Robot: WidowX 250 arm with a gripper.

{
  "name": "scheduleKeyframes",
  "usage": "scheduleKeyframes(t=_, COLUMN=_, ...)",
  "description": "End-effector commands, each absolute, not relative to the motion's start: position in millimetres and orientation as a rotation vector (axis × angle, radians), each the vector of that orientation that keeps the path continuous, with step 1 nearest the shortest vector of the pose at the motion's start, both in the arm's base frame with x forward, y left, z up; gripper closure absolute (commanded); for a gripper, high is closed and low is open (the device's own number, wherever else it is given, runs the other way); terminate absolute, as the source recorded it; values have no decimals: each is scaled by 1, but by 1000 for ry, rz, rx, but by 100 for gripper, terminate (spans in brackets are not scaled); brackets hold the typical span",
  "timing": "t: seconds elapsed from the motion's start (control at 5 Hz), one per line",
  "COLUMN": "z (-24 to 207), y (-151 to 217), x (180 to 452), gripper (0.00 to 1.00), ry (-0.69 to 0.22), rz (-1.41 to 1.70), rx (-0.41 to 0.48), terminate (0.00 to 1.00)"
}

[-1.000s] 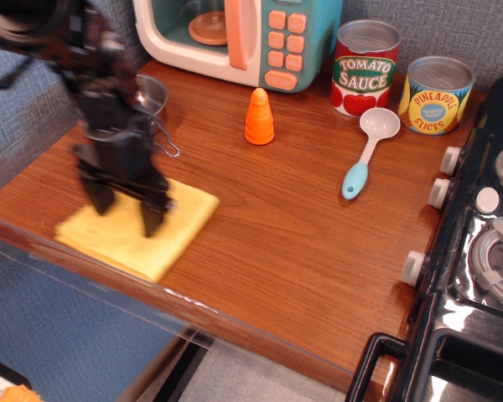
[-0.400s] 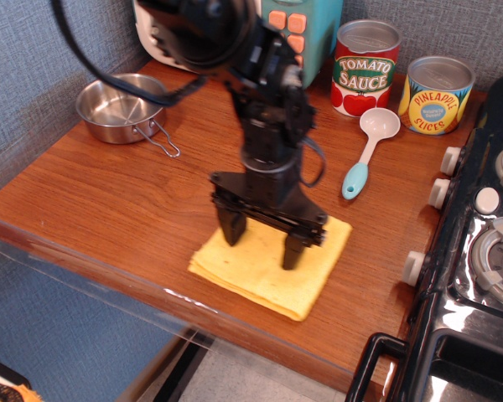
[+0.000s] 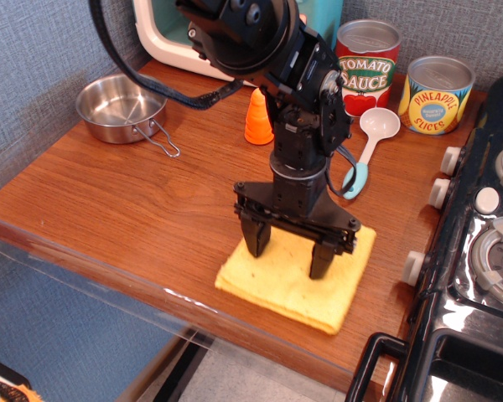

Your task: Move towel to lower right corner

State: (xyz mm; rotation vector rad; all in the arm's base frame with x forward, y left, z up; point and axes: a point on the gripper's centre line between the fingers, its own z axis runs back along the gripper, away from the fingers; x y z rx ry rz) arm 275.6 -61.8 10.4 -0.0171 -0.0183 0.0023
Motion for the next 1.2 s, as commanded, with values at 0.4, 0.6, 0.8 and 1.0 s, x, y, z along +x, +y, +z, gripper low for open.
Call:
scheduleKeyframes(t=0.4, z=143, y=-55, x=278, gripper=0, ry=-193, rz=-68, rx=-35, terminate=0)
scheduleKeyframes(t=0.6, z=144, y=-47, x=274, gripper=0, ry=-180, rz=-74, rx=-46, terminate=0)
scheduleKeyframes(t=0.8, z=144, y=-47, x=274, gripper=0, ry=-180, rz=-74, rx=-46, terminate=0)
scheduleKeyframes(t=1.0, z=144, y=-47, x=274, gripper=0, ry=-180, rz=-74, rx=-46, terminate=100)
